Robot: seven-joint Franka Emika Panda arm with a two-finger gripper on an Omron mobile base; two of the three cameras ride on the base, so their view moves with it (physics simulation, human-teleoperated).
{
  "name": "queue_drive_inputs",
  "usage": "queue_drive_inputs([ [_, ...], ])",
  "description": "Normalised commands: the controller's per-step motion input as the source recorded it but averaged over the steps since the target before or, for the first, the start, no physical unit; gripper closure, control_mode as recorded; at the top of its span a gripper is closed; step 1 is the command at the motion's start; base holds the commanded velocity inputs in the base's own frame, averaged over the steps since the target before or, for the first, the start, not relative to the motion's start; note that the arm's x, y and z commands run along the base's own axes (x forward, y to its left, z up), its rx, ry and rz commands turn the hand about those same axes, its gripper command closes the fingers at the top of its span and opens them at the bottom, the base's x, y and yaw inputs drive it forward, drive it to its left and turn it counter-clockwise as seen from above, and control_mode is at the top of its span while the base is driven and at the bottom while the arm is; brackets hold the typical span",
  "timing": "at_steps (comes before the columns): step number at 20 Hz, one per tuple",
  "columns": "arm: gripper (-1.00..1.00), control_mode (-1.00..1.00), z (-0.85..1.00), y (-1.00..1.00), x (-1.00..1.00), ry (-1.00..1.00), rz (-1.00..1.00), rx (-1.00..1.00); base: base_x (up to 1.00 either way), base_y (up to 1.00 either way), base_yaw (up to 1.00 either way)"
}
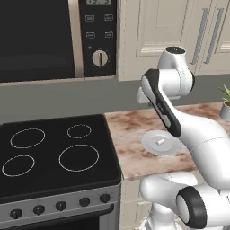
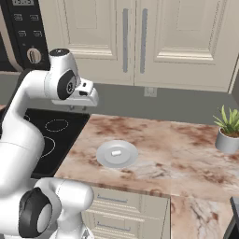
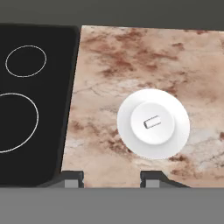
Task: Pick up the marshmallow and place it in the cup of hot chocolate on the dining counter.
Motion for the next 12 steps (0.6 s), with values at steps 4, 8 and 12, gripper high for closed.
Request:
queue_drive_inputs([
  [4, -1.0, -1.0, -0.02, 0.0, -0.21, 0.0, 0.0, 0.0, 0.0, 0.0, 0.0],
  [8, -1.0, -1.0, -0.14, 0.0, -0.6, 0.02, 0.0, 0.0, 0.0, 0.0, 0.0],
  [12, -1.0, -1.0, -0.38, 0.0, -0.52, 0.12, -0.05, 0.0, 0.0, 0.0, 0.0],
])
